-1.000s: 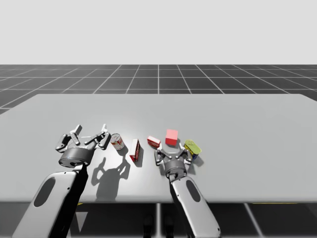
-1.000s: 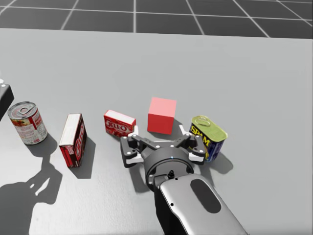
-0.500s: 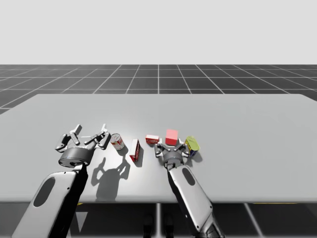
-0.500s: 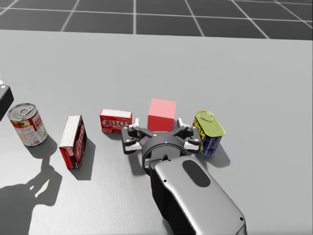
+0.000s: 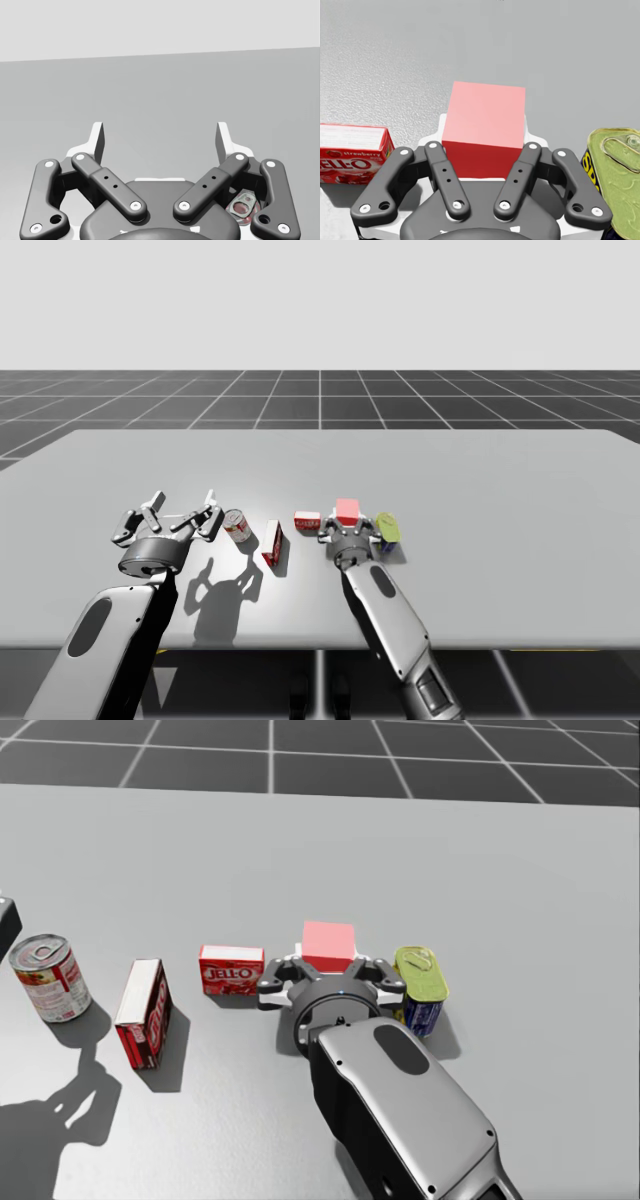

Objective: Find the red cube and pick it up.

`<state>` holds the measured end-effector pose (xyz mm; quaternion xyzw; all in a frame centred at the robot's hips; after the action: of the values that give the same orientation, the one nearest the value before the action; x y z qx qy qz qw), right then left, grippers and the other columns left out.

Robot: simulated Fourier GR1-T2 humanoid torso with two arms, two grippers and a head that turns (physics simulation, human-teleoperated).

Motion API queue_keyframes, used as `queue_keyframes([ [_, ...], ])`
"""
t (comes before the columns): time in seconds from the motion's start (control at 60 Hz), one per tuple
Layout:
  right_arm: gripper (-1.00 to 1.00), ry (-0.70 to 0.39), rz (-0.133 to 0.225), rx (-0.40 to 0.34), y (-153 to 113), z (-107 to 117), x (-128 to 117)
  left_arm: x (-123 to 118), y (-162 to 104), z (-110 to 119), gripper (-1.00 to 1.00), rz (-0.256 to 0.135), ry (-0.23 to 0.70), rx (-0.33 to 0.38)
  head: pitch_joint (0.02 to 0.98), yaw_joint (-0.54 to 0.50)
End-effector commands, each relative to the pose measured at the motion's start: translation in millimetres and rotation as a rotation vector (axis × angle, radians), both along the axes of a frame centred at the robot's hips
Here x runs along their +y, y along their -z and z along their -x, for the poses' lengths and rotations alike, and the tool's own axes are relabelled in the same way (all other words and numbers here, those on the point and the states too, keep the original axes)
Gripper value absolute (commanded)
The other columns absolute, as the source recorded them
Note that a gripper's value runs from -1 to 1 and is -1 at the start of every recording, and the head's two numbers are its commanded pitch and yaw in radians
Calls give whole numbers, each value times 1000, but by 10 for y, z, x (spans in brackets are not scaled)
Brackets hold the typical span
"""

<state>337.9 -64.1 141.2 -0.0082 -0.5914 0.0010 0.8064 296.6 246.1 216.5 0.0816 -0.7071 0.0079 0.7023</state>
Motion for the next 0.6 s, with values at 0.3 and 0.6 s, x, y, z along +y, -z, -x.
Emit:
queue_keyframes([
  [0.3, 1000, 54, -13, 16, 36, 48, -135, -10, 11, 2, -1000, -5, 1, 1, 660, -113],
  [0.6, 1000, 45, -14, 18, 59, 78, -146, -15, 19, 6, -1000, -8, 1, 1, 391, -127],
])
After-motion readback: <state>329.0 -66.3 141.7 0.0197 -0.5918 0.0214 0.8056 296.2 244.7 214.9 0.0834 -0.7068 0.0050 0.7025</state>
